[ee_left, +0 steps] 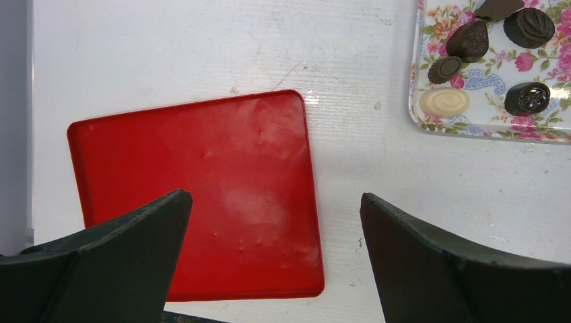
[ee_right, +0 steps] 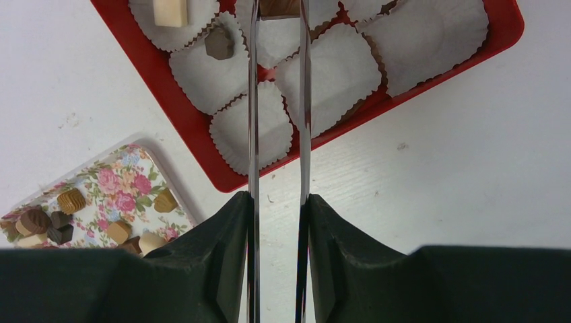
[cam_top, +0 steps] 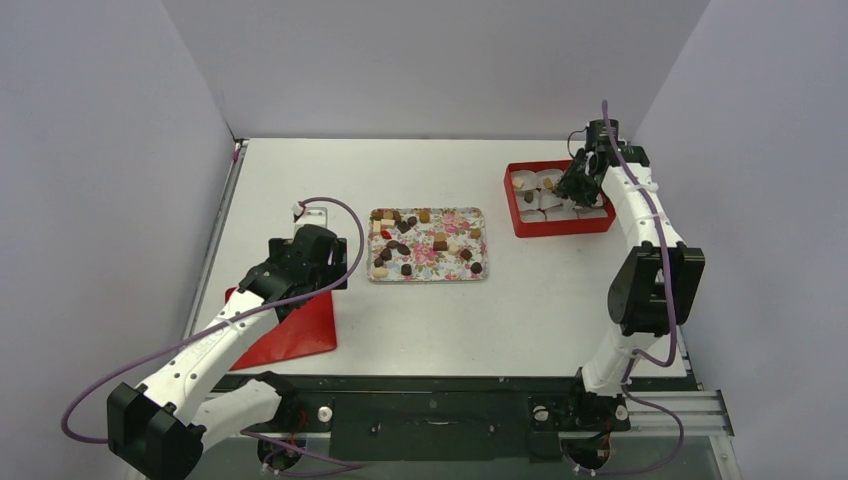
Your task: Pack the chocolate
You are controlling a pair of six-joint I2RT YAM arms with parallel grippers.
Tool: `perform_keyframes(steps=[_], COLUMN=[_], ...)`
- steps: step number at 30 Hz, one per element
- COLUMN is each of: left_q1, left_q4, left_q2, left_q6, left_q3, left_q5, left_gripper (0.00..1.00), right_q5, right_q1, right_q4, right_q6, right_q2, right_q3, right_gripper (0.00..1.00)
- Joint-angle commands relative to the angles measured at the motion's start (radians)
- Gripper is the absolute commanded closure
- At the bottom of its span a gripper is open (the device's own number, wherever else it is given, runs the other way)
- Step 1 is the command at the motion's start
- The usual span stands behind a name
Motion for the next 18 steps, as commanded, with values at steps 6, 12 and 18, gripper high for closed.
perform_keyframes(steps=[6,12,18], left_q1=[0.005,0.005,0.005], left_q4=[0.028,0.028,0.027], left_q2=[-0.008,-0.007,-0.008], left_q6=[0.008,0.008,0.008], left_q3=[0.014,0.014,0.015], left_q5=[0.005,0.003,0.003], left_gripper=[0.04,0.03,0.04], right_q5=[0.009,0.010,0.012], right_q1=[-0.009,-0.009,-0.009], right_q4=[0.037,0.038,0.038], right_q6=[0.001,0.002,0.003], right_q2=[0.040,0.049,0.043], right_q3=[0.052,0.061,0.060], right_gripper=[0.69,0.63,0.60])
